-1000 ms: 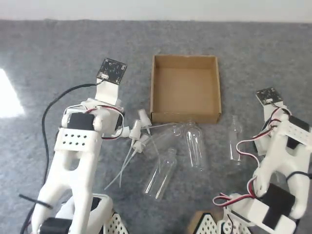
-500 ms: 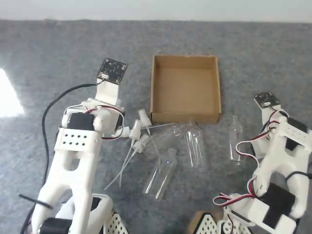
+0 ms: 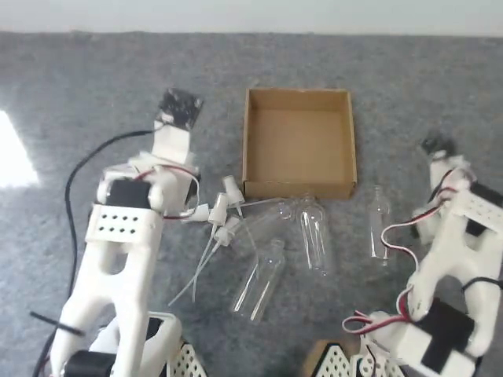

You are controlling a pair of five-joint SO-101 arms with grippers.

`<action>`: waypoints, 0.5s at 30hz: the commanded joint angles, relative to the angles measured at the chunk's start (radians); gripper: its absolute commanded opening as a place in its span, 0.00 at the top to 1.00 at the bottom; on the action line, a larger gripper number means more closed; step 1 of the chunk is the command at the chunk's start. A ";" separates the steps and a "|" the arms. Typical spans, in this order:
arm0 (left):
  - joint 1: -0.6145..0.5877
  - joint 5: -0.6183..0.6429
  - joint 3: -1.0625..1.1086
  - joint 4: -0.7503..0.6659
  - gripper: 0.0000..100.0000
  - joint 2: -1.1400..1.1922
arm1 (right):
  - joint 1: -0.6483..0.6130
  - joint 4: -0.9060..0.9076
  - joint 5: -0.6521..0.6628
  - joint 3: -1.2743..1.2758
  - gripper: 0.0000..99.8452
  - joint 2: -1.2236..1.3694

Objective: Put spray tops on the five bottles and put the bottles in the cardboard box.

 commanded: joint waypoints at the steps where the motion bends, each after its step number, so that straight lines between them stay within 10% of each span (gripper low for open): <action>1: 0.005 0.029 -0.234 0.068 0.99 -0.051 | -0.142 0.105 -0.184 -0.219 1.00 -0.177; 10: -0.006 0.301 -0.648 0.190 0.99 -0.051 | -0.878 0.030 -0.470 -0.210 1.00 -0.374; 15: -0.006 0.497 -0.800 0.192 0.99 -0.051 | -1.076 -0.251 -0.571 0.003 0.99 -0.366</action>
